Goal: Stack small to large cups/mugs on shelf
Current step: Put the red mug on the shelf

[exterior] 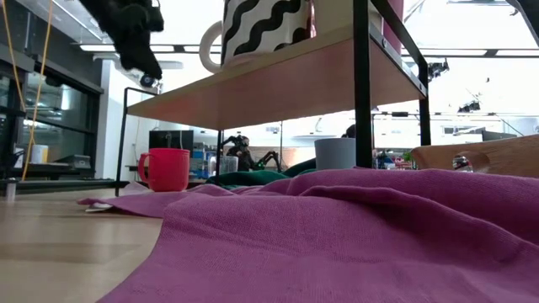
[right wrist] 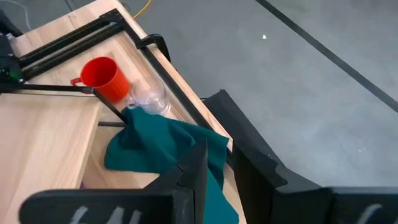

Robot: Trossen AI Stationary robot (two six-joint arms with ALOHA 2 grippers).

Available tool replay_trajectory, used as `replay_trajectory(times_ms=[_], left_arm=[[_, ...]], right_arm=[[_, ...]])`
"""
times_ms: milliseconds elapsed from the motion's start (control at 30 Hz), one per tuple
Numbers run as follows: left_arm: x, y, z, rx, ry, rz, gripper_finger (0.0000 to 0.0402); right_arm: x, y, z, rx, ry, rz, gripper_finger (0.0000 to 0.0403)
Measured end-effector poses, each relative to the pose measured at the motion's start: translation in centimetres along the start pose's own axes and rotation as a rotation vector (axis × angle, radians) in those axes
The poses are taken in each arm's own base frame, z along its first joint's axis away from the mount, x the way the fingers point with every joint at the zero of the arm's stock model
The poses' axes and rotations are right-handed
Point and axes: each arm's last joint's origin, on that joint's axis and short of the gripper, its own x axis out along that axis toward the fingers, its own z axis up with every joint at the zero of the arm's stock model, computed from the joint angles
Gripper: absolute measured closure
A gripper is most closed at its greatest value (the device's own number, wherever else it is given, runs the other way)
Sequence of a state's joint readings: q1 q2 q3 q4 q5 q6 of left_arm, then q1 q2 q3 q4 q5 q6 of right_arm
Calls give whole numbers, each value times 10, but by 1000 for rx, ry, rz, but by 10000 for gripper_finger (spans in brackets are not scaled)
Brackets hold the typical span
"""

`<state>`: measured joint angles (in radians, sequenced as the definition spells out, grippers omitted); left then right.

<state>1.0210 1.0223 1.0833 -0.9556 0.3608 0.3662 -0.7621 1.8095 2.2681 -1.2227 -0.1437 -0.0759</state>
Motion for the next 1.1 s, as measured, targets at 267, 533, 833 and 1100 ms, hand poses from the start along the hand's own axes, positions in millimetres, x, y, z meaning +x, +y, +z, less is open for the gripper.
replay_trajectory(times_ms=[267,533,833,1100], left_arm=[[19,15,-28,-15,48,-60,293],[19,31,-34,-21,85,37,293],[40,43,-35,-132,178,36,320],[46,49,-30,-253,145,106,352]], right_arm=[[-1,-3,0,5,-1,25,334],[0,-2,0,19,-1,44,334],[0,-1,0,23,-5,60,334],[-1,0,0,22,-7,89,334]])
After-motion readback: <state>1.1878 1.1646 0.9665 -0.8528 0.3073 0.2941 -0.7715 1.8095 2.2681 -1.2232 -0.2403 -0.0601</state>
